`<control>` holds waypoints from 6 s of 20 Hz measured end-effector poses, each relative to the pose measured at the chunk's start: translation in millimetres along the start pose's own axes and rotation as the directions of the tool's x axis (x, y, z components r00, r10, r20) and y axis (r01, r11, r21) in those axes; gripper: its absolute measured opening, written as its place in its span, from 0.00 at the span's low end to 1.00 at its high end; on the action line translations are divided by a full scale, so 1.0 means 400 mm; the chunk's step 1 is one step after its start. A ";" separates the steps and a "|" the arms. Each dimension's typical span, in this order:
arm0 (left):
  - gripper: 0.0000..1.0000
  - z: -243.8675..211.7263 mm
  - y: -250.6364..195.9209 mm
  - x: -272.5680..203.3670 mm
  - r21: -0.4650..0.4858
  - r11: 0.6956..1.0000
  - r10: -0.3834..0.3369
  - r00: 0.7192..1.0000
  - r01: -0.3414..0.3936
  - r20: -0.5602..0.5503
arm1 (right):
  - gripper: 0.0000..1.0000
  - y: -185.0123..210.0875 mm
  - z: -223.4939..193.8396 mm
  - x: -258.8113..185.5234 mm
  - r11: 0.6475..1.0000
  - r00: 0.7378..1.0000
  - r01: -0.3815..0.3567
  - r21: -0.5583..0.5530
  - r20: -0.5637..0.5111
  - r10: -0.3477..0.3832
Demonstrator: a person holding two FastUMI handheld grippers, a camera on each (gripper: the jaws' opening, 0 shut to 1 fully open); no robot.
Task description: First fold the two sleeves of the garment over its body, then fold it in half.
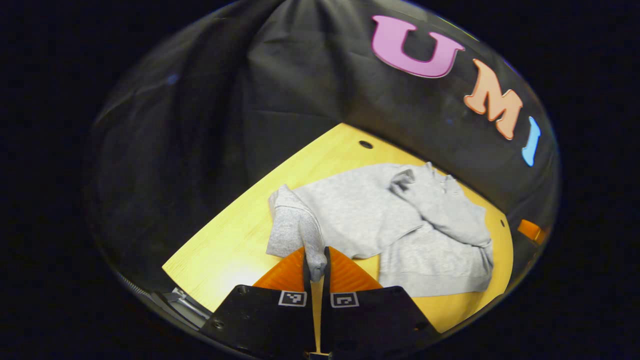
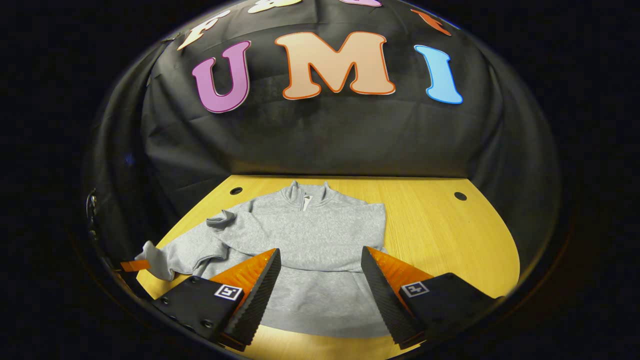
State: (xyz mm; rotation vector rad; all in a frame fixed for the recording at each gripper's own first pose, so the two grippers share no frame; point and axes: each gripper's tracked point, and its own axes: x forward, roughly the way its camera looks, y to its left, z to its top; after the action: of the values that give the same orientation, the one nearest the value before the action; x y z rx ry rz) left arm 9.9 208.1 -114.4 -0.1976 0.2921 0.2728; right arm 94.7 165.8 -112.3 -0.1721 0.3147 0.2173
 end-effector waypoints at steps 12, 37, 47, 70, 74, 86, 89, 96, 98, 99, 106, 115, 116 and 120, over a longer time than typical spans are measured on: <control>0.03 0.219 -0.541 -0.037 0.153 0.913 -0.395 0.912 0.377 0.113 | 0.99 -0.157 -0.040 -0.066 0.997 0.998 0.062 0.049 -0.002 -0.062; 0.06 0.026 -1.292 0.175 0.495 0.637 -0.637 0.765 0.592 -0.094 | 0.96 -0.443 -0.124 -0.070 0.975 0.987 0.145 0.168 -0.087 -0.132; 0.75 0.000 -1.300 0.227 0.437 0.706 -0.600 0.798 0.558 -0.048 | 0.99 -0.464 -0.166 -0.084 0.966 0.985 0.150 0.212 -0.115 -0.128; 0.96 -0.049 -0.403 0.090 0.271 0.957 -0.118 0.992 0.100 0.051 | 0.96 -0.261 -0.371 -0.041 0.991 0.973 0.016 0.134 -0.230 0.015; 0.96 -0.160 -0.304 0.076 0.258 0.965 -0.050 0.998 0.055 -0.026 | 0.96 -0.248 -0.409 -0.026 0.992 0.967 0.016 0.127 -0.253 0.017; 0.96 -0.282 -0.242 0.087 0.296 0.954 -0.006 0.993 0.042 -0.121 | 0.96 -0.244 -0.445 0.005 0.999 0.968 0.043 0.033 -0.251 -0.034; 0.97 -0.284 -0.245 0.088 0.276 0.960 -0.011 0.994 0.042 -0.113 | 0.97 -0.244 -0.450 0.005 0.999 0.968 0.047 0.000 -0.247 -0.046; 0.71 -0.297 -0.284 0.092 0.285 0.951 -0.091 0.990 0.117 -0.105 | 0.56 -0.220 -0.456 0.007 0.999 0.967 0.025 0.047 -0.253 -0.013; 0.43 -0.302 -0.307 0.091 0.282 0.949 -0.116 0.987 0.144 -0.115 | 0.38 -0.206 -0.460 0.002 0.996 0.962 0.014 0.084 -0.272 0.009; 0.34 -0.306 -0.317 0.093 0.281 0.948 -0.123 0.985 0.152 -0.117 | 0.23 -0.203 -0.450 0.006 0.995 0.964 0.014 0.098 -0.266 0.013; 0.00 -0.304 -0.326 0.095 0.279 0.945 -0.133 0.979 0.172 -0.153 | 0.10 -0.199 -0.452 0.006 0.997 0.961 0.010 0.072 -0.278 0.010; 0.00 -0.258 -0.350 0.076 0.209 0.958 -0.160 0.970 0.197 -0.183 | 0.07 -0.183 -0.366 -0.013 0.986 0.979 0.018 0.165 -0.203 0.016; 0.00 -0.241 -0.360 0.071 0.194 0.960 -0.169 0.970 0.202 -0.172 | 0.07 -0.179 -0.349 -0.012 0.985 0.981 0.011 0.170 -0.194 0.023; 0.00 -0.174 -0.391 0.068 0.181 0.959 -0.197 0.971 0.219 -0.136 | 0.09 -0.164 -0.271 0.019 0.984 0.988 -0.016 0.180 -0.145 0.043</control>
State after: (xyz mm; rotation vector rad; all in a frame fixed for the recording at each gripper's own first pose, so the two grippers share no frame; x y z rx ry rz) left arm 62.9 50.9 -164.5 -0.0494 0.4092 0.0223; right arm 86.0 82.4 -207.7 -0.0063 0.4833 0.2048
